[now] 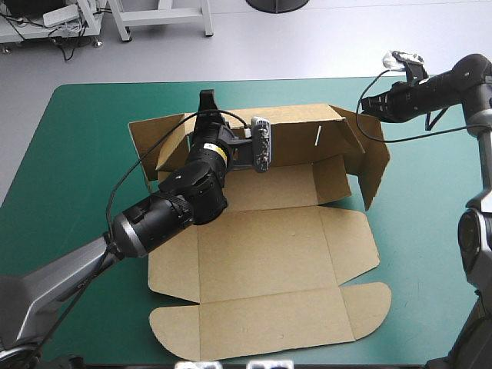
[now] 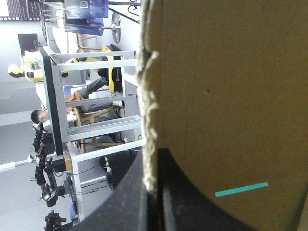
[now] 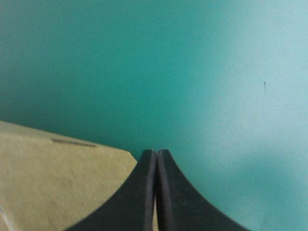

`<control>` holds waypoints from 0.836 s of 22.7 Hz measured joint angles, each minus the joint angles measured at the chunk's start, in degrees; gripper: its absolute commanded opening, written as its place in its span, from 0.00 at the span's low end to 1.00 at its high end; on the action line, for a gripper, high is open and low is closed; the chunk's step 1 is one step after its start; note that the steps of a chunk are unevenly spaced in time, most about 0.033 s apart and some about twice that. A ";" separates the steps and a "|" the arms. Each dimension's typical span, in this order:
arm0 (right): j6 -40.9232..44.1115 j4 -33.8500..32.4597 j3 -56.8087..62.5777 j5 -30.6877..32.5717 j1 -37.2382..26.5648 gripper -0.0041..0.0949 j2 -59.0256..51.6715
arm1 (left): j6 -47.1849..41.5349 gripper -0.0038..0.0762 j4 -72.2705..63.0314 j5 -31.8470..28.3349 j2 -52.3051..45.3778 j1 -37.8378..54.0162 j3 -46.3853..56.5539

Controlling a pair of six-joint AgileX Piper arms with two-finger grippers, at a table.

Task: Fold the box

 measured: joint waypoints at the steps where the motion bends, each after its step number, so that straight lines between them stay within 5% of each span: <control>1: -0.71 0.00 1.38 0.00 0.00 0.02 -0.77 | -0.06 0.04 0.00 0.27 0.00 0.00 0.00; 12: -8.27 1.12 14.29 -0.45 -0.70 0.02 -10.09 | -0.80 0.04 -0.81 2.22 0.00 0.00 0.00; 19: -16.20 10.39 22.74 -0.87 -0.70 0.02 -11.56 | -1.17 0.04 -2.33 2.42 0.00 0.00 0.00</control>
